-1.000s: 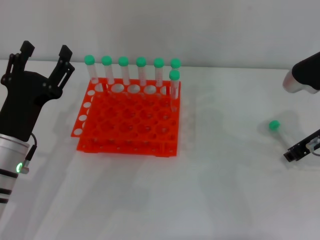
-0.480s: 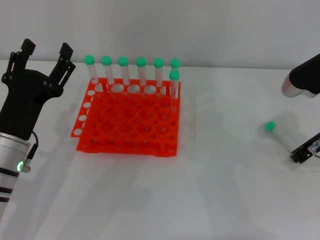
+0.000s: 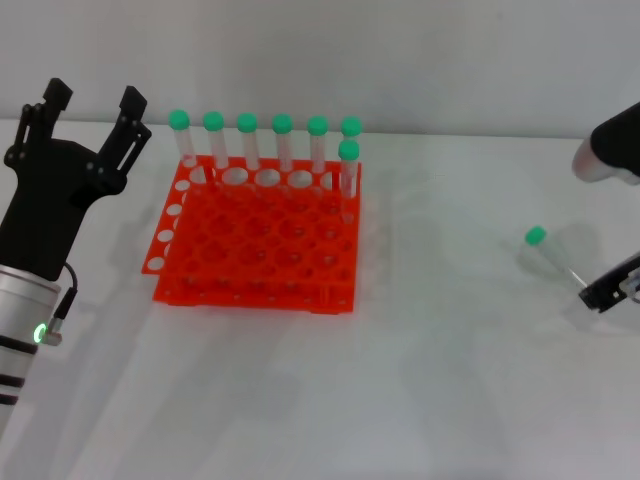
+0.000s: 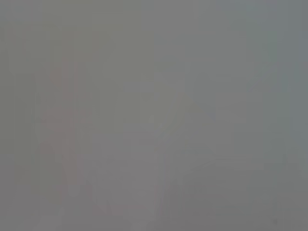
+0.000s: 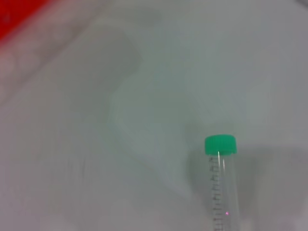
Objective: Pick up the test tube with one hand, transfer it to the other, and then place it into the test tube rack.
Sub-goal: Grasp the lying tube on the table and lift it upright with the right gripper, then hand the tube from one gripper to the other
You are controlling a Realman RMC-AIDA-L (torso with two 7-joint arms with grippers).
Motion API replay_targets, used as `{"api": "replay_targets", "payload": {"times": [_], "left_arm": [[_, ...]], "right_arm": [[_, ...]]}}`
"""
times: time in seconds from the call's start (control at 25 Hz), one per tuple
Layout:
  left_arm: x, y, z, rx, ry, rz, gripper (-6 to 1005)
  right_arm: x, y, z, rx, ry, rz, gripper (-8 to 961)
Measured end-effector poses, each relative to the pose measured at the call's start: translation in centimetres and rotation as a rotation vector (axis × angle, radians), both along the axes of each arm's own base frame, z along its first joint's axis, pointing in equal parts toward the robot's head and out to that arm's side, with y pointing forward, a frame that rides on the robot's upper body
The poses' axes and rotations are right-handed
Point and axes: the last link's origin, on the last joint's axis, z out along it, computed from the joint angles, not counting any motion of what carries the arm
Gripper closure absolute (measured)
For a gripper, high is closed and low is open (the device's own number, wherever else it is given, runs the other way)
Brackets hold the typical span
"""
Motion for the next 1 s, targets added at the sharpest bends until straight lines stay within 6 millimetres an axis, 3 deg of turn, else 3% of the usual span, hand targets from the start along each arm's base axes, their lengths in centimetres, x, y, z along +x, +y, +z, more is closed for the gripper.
{"api": "replay_targets", "payload": {"times": [0.16,0.32,0.6,0.76,1.0], "left_arm": [[0.4,0.1,-0.4,-0.053,-0.007,-0.034,166],[1.5,0.8,-1.3,-0.214,0.001,-0.119,167],[3.9,3.0,-3.3,-0.58,-0.013,-0.203,170],[5.1,3.9,-3.8,-0.707,-0.054,-0.208,171],[6.4,4.8,-3.6,-0.807,-0.109,-0.226,173]], "right_arm": [[-1.0,-0.3,0.9,0.044,0.062,0.061,765],[-2.0,-0.1,1.5,0.118,0.211,0.186,765],[-2.9,0.4,0.4,0.248,0.36,0.382,765],[-3.5,0.3,-0.3,0.342,0.39,0.501,765],[-2.5,-0.4,-1.4,0.44,0.367,0.574,765]]}}
